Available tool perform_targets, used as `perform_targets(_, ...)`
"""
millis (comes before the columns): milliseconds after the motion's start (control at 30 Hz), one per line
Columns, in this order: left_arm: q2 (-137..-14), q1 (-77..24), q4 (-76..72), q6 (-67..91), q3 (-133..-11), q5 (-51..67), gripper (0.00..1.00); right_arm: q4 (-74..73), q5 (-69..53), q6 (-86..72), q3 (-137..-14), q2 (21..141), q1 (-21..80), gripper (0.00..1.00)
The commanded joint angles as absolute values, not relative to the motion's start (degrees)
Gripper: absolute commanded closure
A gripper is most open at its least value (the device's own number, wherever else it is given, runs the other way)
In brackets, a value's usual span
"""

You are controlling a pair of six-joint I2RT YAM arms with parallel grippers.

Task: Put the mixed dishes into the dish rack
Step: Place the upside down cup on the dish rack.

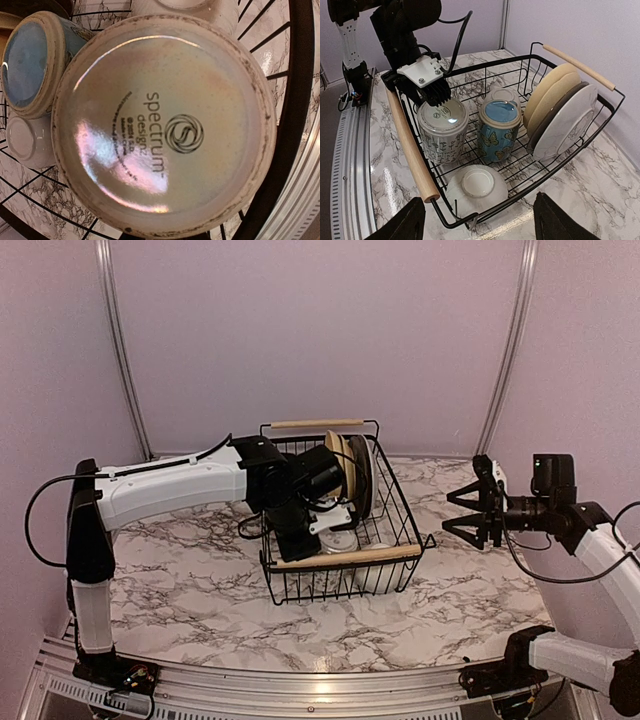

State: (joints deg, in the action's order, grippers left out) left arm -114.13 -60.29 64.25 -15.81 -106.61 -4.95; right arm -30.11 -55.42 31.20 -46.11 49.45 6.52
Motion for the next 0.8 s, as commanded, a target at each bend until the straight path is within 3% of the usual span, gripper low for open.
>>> perform_targets(0,-117.46,-59.47,61.27,-16.51,-108.74,-5.36,0.82,-29.26,-56.23,30.48,-45.74,48.67,6.56,0.28)
perform_targets(267,-122.13,-57.32,63.33,-17.62,-114.56,-3.03,0.78,-28.84,-56.18,29.98,-45.92,48.99,6.57,0.28)
perform_targets(767,-119.69,-57.39,63.38,-16.48,-114.25,-3.44,0.54,-30.20,-55.38,30.83,-47.06,48.90,6.53,0.27)
